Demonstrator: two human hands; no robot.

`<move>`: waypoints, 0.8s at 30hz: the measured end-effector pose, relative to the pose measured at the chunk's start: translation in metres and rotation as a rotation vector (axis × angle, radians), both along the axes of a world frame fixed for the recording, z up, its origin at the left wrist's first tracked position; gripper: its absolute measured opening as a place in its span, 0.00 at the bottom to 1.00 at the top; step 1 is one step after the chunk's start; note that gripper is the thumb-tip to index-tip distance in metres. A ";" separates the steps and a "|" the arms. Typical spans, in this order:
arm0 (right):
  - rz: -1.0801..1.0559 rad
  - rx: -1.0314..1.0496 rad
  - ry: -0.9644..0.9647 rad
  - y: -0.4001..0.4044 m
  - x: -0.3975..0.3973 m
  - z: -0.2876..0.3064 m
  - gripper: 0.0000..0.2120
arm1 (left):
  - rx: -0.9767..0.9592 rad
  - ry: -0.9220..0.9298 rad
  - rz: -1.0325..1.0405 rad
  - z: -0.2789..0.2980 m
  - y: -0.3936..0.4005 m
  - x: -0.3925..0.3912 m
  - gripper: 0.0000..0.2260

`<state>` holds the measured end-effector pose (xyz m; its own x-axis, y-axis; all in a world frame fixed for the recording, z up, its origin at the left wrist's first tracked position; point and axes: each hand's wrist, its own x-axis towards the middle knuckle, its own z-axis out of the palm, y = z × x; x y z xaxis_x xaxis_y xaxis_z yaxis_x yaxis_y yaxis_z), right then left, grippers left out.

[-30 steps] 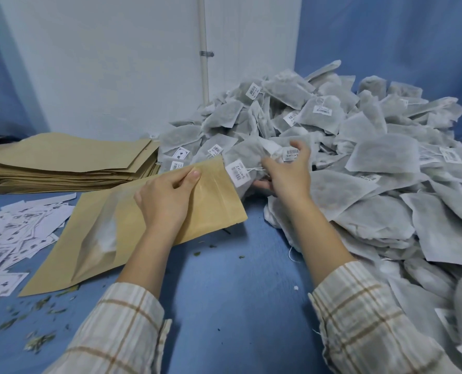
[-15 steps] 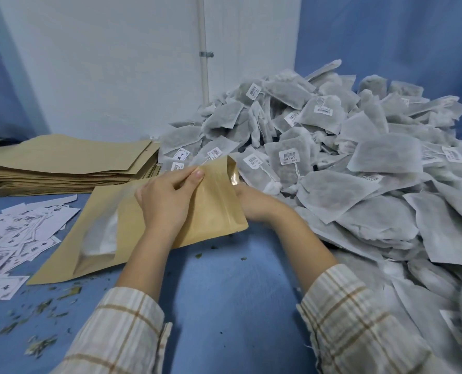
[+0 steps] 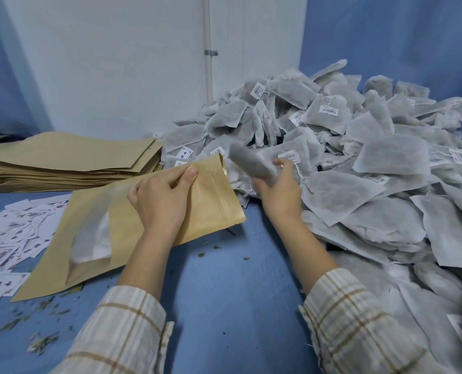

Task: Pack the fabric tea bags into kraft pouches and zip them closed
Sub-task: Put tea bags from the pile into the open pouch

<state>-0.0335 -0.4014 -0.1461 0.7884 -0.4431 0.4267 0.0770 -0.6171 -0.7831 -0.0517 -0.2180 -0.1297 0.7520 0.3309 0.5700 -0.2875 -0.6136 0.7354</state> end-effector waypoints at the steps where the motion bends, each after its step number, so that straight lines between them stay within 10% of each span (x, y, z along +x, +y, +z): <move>1: 0.015 0.105 -0.051 -0.001 0.000 0.004 0.24 | 0.001 0.004 0.010 0.000 0.001 0.000 0.10; 8: 0.311 0.650 -0.014 -0.001 -0.007 0.022 0.09 | 0.009 -0.028 0.063 0.004 0.006 0.000 0.09; 12: 0.680 0.185 0.293 0.016 -0.018 0.029 0.08 | -0.019 -0.058 -0.130 0.005 0.001 -0.001 0.06; 17: 0.492 -0.311 0.481 0.037 -0.016 0.027 0.11 | 0.034 -0.072 -0.283 0.005 -0.015 -0.007 0.04; 21: 0.729 0.335 0.388 0.040 -0.018 0.024 0.08 | 0.003 -0.080 -0.198 0.005 -0.011 -0.004 0.04; 24: 0.918 0.416 0.322 0.037 -0.015 0.020 0.09 | 0.000 -0.051 -0.061 0.004 -0.005 -0.002 0.08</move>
<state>-0.0483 -0.3641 -0.1263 0.9443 0.3167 0.0898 0.1294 -0.1061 -0.9859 -0.0535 -0.2226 -0.1255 0.7406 0.2855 0.6083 -0.3612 -0.5942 0.7187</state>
